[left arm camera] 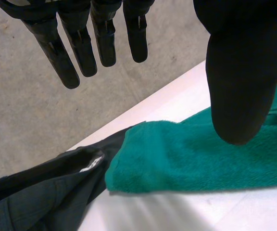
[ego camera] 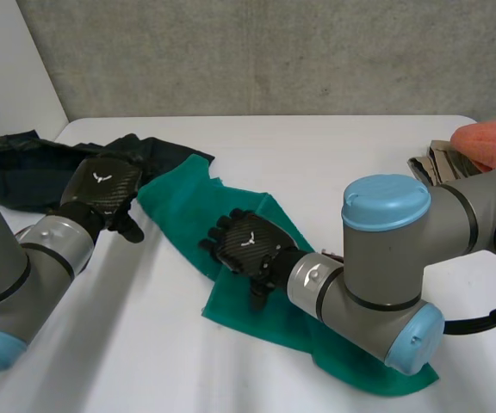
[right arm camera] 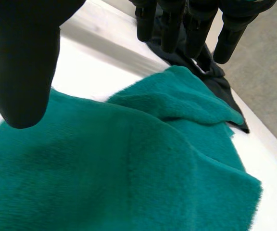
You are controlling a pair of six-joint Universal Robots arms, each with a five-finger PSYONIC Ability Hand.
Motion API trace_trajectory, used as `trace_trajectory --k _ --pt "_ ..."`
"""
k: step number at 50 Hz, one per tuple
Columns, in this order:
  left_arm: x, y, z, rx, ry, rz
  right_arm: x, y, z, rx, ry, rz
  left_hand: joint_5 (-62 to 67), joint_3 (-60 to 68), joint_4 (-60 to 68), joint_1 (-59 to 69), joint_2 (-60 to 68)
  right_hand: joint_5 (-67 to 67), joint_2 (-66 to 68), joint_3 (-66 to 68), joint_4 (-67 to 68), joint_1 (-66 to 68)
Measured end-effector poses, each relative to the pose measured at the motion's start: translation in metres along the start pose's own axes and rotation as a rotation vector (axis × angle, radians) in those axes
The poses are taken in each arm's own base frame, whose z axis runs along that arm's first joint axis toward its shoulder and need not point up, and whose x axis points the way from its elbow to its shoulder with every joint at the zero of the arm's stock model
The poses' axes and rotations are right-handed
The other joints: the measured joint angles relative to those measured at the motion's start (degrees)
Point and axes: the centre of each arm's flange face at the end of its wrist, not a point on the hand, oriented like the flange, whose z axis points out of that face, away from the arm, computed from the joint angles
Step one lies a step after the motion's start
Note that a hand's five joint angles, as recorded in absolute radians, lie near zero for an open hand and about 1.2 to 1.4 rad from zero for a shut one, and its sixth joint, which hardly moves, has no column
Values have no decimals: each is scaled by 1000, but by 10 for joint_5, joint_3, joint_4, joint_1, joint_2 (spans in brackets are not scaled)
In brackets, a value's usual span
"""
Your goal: Fold the laundry.
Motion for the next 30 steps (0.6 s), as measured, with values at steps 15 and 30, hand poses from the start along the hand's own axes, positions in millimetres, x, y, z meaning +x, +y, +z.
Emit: trace_trajectory --k 15,30 --pt "35 4 -4 3 143 -9 23 13 -60 -194 155 67 16 1 6 1 1 -13 0 -5 -6 0" --pt "47 1 -7 22 171 -8 20 56 -84 -357 160 164 16 1 6 1 1 277 305 297 295 269"
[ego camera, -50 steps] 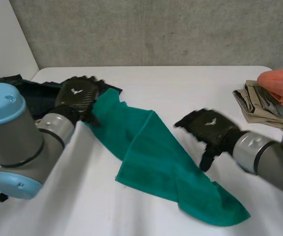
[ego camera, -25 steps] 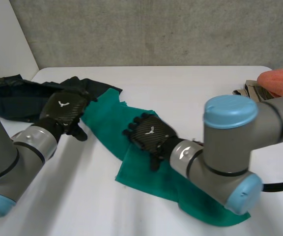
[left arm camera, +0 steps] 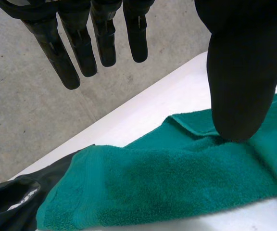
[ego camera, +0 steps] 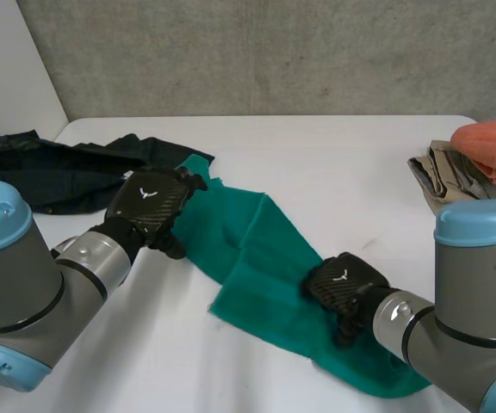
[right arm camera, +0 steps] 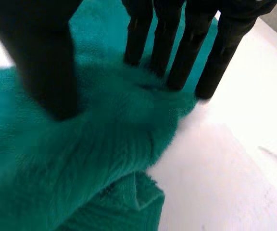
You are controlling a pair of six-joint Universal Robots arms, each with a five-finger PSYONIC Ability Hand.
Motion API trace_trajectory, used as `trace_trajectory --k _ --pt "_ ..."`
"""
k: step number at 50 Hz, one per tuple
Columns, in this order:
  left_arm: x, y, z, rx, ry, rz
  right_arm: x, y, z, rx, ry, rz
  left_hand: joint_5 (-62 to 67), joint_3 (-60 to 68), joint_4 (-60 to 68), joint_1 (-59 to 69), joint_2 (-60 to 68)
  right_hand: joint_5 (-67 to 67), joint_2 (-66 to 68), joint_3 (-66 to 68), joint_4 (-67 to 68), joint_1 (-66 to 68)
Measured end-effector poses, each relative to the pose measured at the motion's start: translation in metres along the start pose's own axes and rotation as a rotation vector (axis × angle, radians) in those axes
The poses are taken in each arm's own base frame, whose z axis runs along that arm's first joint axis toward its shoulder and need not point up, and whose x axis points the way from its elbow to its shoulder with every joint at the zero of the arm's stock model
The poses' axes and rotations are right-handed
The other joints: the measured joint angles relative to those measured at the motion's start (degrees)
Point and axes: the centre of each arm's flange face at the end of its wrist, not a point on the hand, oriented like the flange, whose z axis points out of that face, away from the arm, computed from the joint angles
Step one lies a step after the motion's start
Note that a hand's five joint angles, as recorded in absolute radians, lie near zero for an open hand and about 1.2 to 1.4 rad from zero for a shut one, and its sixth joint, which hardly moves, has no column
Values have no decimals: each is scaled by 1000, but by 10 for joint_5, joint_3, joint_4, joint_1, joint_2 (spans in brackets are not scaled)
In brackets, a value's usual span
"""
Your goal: Fold the laundry.
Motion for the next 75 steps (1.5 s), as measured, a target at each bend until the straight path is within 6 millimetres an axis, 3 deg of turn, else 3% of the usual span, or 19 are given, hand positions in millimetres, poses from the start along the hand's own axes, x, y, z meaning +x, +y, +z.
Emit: trace_trajectory --k 2,4,8,13,20,24,33,43,47,49,54,56,60,65,73,75 --pt "0 0 0 0 1 0 4 4 2 3 19 6 0 0 0 0 0 164 152 157 159 129" --pt "1 0 0 2 1 1 12 5 4 16 49 11 0 0 0 0 0 209 201 207 213 168" --pt "0 -1 0 8 -2 4 36 1 -2 70 148 8 0 0 0 0 0 215 206 212 226 168" --pt "-6 -5 5 28 -16 15 77 -7 -24 120 301 -27 0 0 0 0 0 221 206 212 226 168" --pt "-12 3 29 26 -24 39 111 1 -39 93 360 -60 0 0 0 0 0 222 206 212 227 168" --pt "-12 16 48 8 -17 82 112 1 -39 109 331 -66 0 0 0 0 0 222 206 212 227 168" --pt "-7 48 91 -43 11 213 91 -14 -38 184 249 -65 0 0 0 0 0 222 206 218 228 168" --pt "7 74 113 -122 65 276 86 -32 -48 254 255 -34 20 24 24 23 22 222 206 218 228 168" --pt "9 79 117 -130 70 285 89 -34 -49 259 264 -33 83 87 88 97 90 222 206 218 228 168" --pt "9 80 120 -126 70 285 90 -34 -49 260 268 -33 180 206 201 222 207 222 206 218 228 168" --pt "10 83 125 -119 69 285 92 -33 -49 258 273 -33 268 435 435 451 438 222 206 218 228 168" --pt "10 83 127 -112 62 287 93 -33 -49 257 276 -33 268 464 468 464 467 222 206 218 228 168" --pt "4 75 132 -76 -15 301 96 -35 -49 266 287 -38 268 468 473 464 471 222 206 218 228 168" --pt "-11 40 129 8 -174 315 105 -45 -51 296 315 -43 268 468 473 464 471 222 206 218 228 168" --pt "-23 -38 85 177 -264 315 121 -67 -57 359 356 -29 271 462 471 459 466 222 206 218 228 168" --pt "-21 -45 77 200 -234 316 121 -68 -58 361 356 -25 269 357 358 337 357 222 206 218 228 168"
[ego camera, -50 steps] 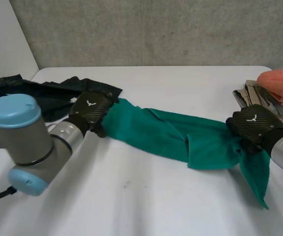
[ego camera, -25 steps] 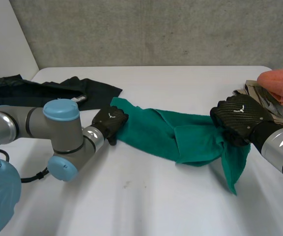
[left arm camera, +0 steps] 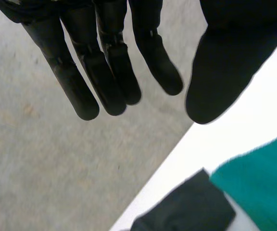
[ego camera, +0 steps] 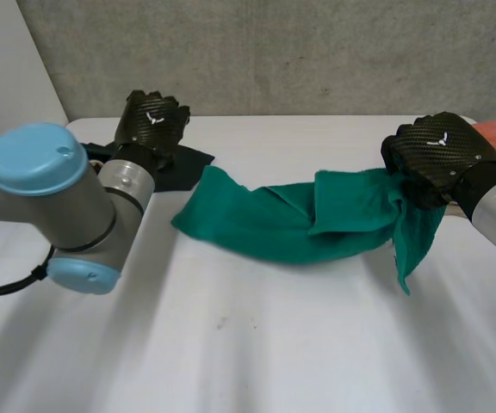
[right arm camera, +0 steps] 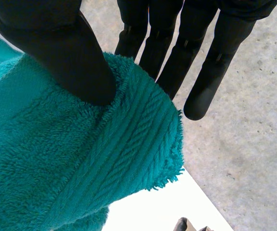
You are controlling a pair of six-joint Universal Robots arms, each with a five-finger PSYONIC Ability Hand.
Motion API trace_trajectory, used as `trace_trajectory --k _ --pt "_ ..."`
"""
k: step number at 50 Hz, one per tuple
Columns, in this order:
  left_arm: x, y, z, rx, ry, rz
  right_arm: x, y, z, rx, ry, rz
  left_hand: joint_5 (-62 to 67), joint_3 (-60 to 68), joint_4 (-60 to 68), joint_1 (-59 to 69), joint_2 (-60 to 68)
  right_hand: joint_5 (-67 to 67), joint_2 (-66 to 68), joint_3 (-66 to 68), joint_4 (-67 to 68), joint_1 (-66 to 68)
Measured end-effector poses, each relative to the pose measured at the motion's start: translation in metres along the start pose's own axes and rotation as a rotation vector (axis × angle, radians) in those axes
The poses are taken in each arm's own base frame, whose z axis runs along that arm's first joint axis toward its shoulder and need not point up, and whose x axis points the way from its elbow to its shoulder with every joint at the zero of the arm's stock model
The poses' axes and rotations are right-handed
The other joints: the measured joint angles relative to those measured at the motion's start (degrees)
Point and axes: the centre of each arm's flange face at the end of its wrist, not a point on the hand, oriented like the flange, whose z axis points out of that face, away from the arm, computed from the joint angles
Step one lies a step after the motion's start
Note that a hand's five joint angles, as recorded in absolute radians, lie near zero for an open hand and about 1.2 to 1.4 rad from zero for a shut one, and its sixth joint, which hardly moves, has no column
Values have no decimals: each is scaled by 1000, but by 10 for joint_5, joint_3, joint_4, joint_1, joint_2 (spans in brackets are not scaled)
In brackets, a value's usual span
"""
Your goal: Fold the laundry.
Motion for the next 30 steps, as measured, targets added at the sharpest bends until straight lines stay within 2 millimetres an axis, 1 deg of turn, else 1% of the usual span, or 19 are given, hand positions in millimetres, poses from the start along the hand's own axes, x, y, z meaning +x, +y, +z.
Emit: trace_trajectory --k 1,2,3,5,6,7,12,16,19,22,24,28,30 --pt "0 -3 -3 11 20 -4 0 0 0 -1 -1 3 -15 -32 -33 -38 -33 0 0 0 0 0" --pt "2 -4 -6 17 38 -7 -1 0 0 -2 -3 6 -68 -112 -114 -128 -114 0 0 0 0 0" --pt "3 -4 -8 21 59 -10 -1 1 0 -4 -6 9 -156 -223 -228 -241 -233 0 0 0 0 0" --pt "9 0 -11 12 101 -18 -4 3 -1 -13 -15 18 -205 -277 -284 -279 -282 0 0 0 0 0" --pt "11 3 -11 7 112 -20 -4 4 -1 -16 -18 20 -205 -277 -284 -279 -282 0 0 0 0 0" --pt "17 10 -12 -12 138 -27 -7 7 -2 -24 -25 25 -222 -293 -303 -279 -297 0 0 0 0 0" --pt "34 38 -15 -99 205 -48 -13 13 -3 -45 -44 37 -229 -298 -310 -279 -301 0 0 0 0 0" --pt "50 64 -18 -182 253 -60 -16 17 -2 -57 -55 42 -227 -298 -308 -278 -300 0 0 2 0 0" --pt "58 78 -17 -214 272 -64 -17 19 -2 -62 -59 42 -215 -295 -301 -276 -297 0 0 2 0 0" --pt "63 86 -15 -228 280 -65 -18 21 -1 -68 -62 43 -197 -284 -284 -264 -285 0 0 2 0 0" --pt "67 95 -10 -237 284 -65 -18 24 0 -78 -65 45 -170 -255 -254 -231 -256 0 0 2 0 0" --pt "71 103 -3 -239 284 -64 -20 28 1 -90 -68 49 -162 -248 -246 -228 -249 0 0 2 0 0" --pt "73 107 0 -237 283 -64 -20 30 1 -94 -70 49 -138 -222 -221 -197 -222 0 0 2 0 0"
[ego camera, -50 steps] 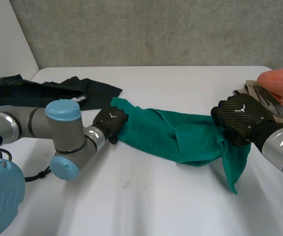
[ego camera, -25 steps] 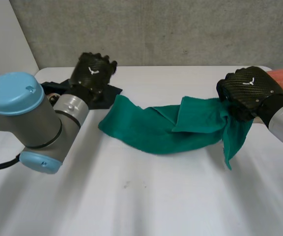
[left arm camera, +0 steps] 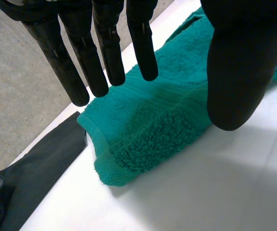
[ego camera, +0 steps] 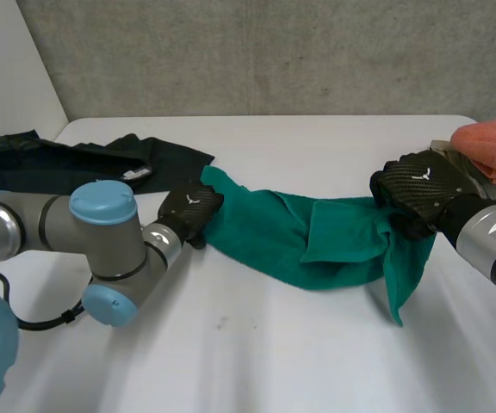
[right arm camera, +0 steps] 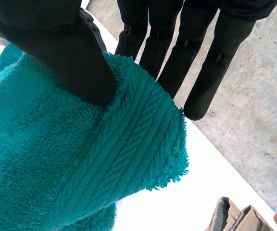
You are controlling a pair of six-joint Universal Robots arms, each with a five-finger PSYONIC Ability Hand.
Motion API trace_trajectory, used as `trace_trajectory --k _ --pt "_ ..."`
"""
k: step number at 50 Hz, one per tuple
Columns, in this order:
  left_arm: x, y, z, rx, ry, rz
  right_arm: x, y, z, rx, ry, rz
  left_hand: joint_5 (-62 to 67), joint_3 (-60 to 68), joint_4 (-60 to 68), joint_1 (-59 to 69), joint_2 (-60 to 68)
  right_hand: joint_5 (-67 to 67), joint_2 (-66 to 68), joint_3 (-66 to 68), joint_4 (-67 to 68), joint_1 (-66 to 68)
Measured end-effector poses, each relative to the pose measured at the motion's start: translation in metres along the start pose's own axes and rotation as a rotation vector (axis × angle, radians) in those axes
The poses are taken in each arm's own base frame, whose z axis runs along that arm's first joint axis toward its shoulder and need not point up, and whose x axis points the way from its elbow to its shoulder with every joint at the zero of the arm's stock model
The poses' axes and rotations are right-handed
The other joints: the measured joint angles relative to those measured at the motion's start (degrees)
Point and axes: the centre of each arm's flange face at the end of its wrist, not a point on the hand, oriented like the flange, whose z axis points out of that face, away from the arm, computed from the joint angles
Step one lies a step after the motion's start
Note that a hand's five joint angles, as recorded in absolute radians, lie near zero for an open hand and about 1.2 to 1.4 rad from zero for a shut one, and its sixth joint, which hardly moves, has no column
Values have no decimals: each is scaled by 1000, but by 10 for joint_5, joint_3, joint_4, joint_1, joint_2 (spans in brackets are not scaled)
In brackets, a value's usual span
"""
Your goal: Fold the laundry.
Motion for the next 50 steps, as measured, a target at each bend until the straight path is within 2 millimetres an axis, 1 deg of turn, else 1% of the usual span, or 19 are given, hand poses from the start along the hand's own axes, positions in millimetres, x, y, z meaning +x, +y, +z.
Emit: trace_trajectory --k 5,11,13,14,16,18,24,26,29,30,34,36,39,42,44,45,47,48,50 --pt "-1 5 9 6 -6 1 -1 4 1 -10 -5 2 57 61 59 63 60 0 0 0 0 0" --pt "-2 11 16 10 -4 0 -3 9 4 -26 -14 9 70 78 74 74 76 0 0 0 0 0" --pt "-2 12 17 12 -1 1 -4 11 5 -30 -16 11 96 102 100 100 101 0 0 0 0 0" --pt "-1 13 19 13 1 1 -4 11 5 -32 -17 12 183 191 190 205 200 0 0 0 0 0" --pt "-2 14 20 17 1 2 -4 12 6 -34 -17 13 280 289 289 302 294 0 0 0 0 0" --pt "-3 13 22 23 -5 4 -3 12 6 -34 -15 14 307 331 333 308 333 0 0 0 0 0" --pt "-10 7 25 41 -54 12 1 8 8 -22 -2 17 307 334 336 308 336 0 0 0 0 0" --pt "-18 -4 22 51 -103 11 6 3 9 -6 12 15 307 334 336 308 336 0 0 0 0 0" --pt "-32 -26 12 79 -158 10 13 -6 9 18 35 9 307 334 336 308 336 0 0 0 0 0" --pt "-38 -39 5 98 -183 10 17 -11 9 31 47 7 307 334 336 308 336 0 0 0 0 0" --pt "-68 -104 -40 214 -276 0 44 -41 2 87 136 -8 307 334 336 308 336 0 0 0 0 0" --pt "-78 -131 -65 272 -307 -9 59 -52 -3 95 182 -12 307 334 336 308 337 0 0 0 0 0" --pt "-86 -159 -100 336 -332 -21 81 -61 -10 80 235 -10 307 334 336 308 337 0 0 0 0 0" --pt "-86 -172 -130 353 -330 -31 99 -58 -14 31 264 -1 307 334 336 308 337 3 0 0 0 0" --pt "-83 -172 -141 338 -319 -35 104 -53 -12 -2 264 4 307 334 336 308 337 7 0 1 0 0" --pt "-80 -169 -147 318 -308 -38 106 -47 -10 -31 257 8 307 334 336 308 337 8 0 1 0 4" --pt "-72 -157 -153 250 -275 -47 108 -30 -1 -106 225 9 307 336 336 308 337 9 0 3 0 23" --pt "-69 -152 -153 228 -264 -49 107 -26 2 -125 214 9 307 336 336 308 337 9 0 3 0 28" --pt "-61 -135 -148 151 -231 -56 103 -12 12 -169 181 5 307 336 336 308 337 9 0 3 0 42"
